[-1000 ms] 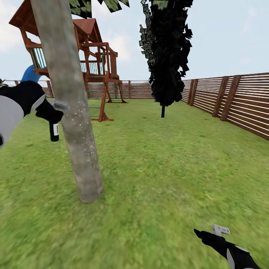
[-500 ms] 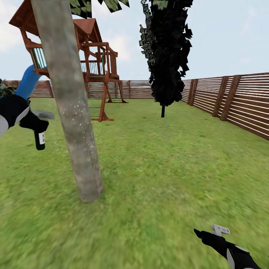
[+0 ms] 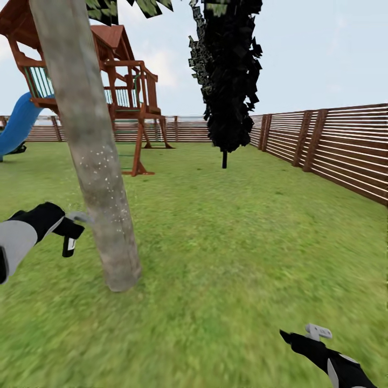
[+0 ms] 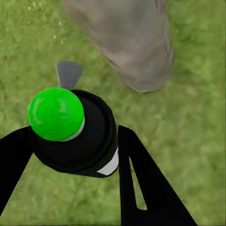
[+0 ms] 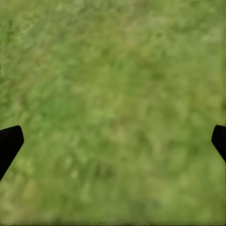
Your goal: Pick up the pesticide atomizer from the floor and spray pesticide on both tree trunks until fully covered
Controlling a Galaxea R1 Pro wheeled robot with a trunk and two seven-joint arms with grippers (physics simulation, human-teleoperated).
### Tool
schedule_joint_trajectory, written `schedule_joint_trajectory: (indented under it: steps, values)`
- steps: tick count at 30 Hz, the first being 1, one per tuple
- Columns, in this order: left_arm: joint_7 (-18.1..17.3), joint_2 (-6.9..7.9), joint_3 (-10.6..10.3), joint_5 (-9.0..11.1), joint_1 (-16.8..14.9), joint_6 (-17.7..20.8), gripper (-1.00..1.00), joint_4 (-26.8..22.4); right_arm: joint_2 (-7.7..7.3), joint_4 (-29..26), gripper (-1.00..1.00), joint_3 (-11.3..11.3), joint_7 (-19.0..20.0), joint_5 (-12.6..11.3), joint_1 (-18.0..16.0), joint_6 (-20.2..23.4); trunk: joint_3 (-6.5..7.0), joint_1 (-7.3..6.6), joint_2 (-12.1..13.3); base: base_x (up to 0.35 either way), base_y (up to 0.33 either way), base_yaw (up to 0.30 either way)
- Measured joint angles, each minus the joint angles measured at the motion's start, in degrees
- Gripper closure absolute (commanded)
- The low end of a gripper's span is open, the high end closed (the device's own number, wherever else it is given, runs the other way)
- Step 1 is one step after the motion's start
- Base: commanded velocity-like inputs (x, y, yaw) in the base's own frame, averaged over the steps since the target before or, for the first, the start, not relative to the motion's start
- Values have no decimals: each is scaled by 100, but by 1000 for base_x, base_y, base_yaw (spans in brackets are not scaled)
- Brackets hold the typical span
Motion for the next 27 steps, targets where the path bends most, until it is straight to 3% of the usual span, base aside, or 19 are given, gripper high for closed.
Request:
schedule_joint_trajectory:
  steps: [1, 2, 4, 5, 6, 10, 12, 15, 18, 20, 27]
  values:
    - [401, -2, -14, 118, 205, -175, 100, 1, 1, 0, -100, 2, 5, 3, 0, 0, 0, 0, 0, -176, 252, -237]
    - [806, -11, 40, 540, 323, -268, 100, -2, 11, 0, -100, 5, 7, 3, 0, 0, 1, 0, 0, -170, 261, -254]
    - [1046, -16, 74, 1224, 499, -435, 100, -13, 16, 2, -100, 7, 8, 4, 1, 3, 1, 0, 0, -165, 268, -266]
    - [1094, -25, 75, 1444, 676, -577, 100, -21, 16, 2, -100, 7, 9, 2, 0, 3, 0, 0, 0, -142, 279, -269]
    - [1115, -45, 70, 1537, 779, -653, 100, -26, 16, 2, -100, 7, 9, -2, 0, 4, 1, 0, 0, -130, 284, -171]
    - [1129, -66, 50, 1603, 949, -703, 100, -13, 22, 1, -100, 7, 9, 1, 0, 7, 1, 0, 0, -83, 164, -43]
    - [1130, -68, 45, 1620, 1348, -713, 100, -6, 24, 0, -100, 7, 15, 1, 0, 9, 0, 0, 0, -7, 13, -3]
    - [1144, -60, 102, 1681, 1571, -882, 100, -3, 20, 0, -100, 7, 15, -4, 0, 9, 1, -1, 0, -29, 85, -1]
    - [1154, -45, 157, 2168, 1832, -1094, 100, -3, 16, 0, -100, 4, 11, -5, 1, 4, 1, -1, 0, -97, 266, -45]
    - [1156, -50, 162, 2260, 1881, -1179, 100, -3, 16, 2, -100, 1, 10, -5, 0, 2, 1, -1, -1, -103, 291, -225]
    - [1153, -53, 152, 2282, 1894, -1208, 100, -2, 16, 27, -100, 6, 7, 4, 0, 6, 1, -1, -1, -69, 301, -162]
